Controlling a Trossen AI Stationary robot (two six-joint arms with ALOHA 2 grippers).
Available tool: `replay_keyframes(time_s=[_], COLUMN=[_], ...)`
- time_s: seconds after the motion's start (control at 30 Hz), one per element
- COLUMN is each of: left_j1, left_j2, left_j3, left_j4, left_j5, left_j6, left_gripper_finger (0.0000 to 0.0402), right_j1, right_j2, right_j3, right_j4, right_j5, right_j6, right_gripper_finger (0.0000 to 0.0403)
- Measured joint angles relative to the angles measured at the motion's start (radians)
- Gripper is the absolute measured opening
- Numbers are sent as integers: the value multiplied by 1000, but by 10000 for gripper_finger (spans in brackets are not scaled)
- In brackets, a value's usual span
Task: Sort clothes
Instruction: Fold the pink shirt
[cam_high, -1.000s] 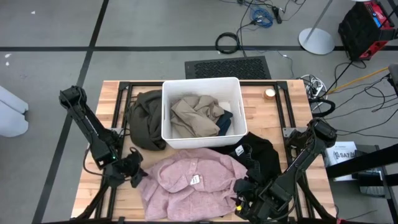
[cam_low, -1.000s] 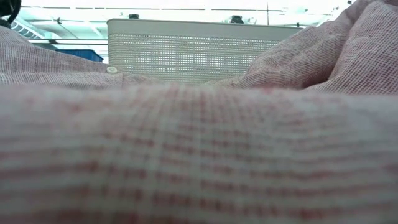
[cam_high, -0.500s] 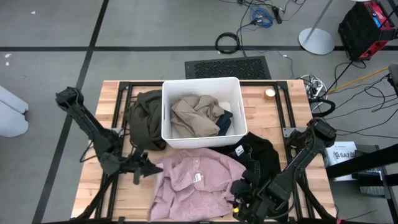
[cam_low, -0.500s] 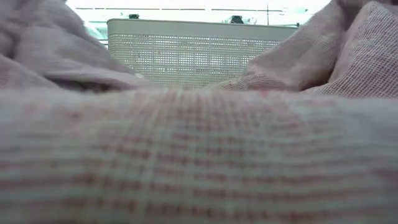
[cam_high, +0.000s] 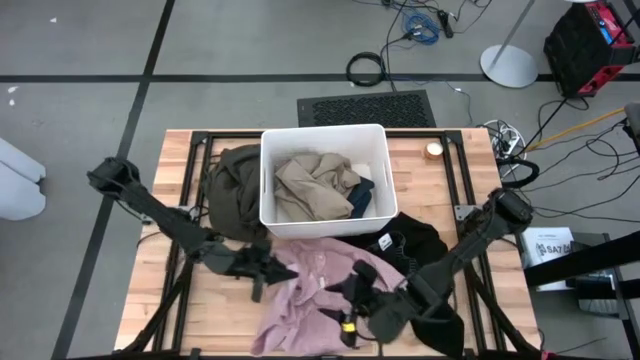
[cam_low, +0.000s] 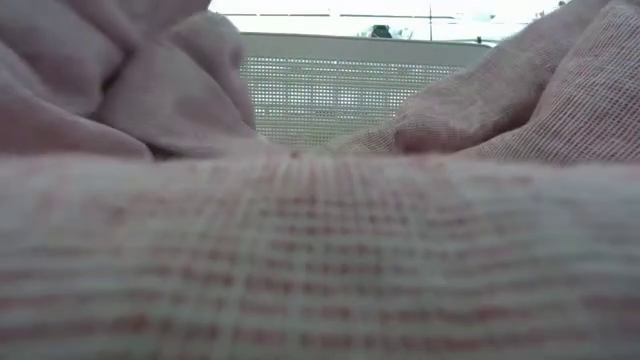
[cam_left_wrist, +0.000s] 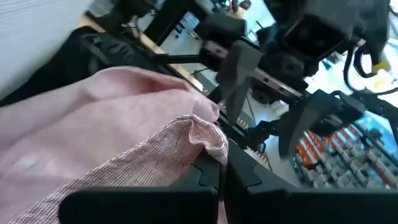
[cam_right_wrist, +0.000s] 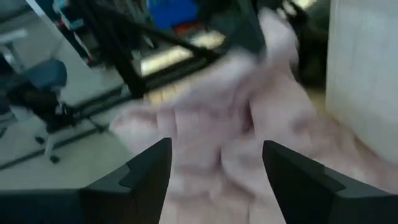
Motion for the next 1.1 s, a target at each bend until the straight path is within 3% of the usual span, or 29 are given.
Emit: replay_keyframes(time_s=[0.27, 0.53, 0.63, 0.8, 0.97, 1.1], left_j1=[76, 116, 117, 116, 116, 116], left_j2=[138, 161, 161, 161, 160, 142], left_j3=[188, 231, 231, 231, 231, 232], left_j4=[-16, -60, -65, -64, -86, -195], left_j5=[115, 162, 163, 164, 231, 261], left_j6=[142, 161, 161, 164, 187, 187], left_gripper_finger=[0, 0, 2, 20, 50, 93], right_j1=[-63, -73, -80, -91, -93, -80], right_j2=[9, 20, 20, 20, -4, -59], right_j3=[0, 0, 0, 0, -1, -1], right_j4=[44, 27, 23, 3, -41, -157], right_j5=[2, -3, -25, -57, -89, -121], right_j6=[8, 27, 16, -33, -47, 17], right_gripper_finger=[240, 234, 189, 30, 5, 2])
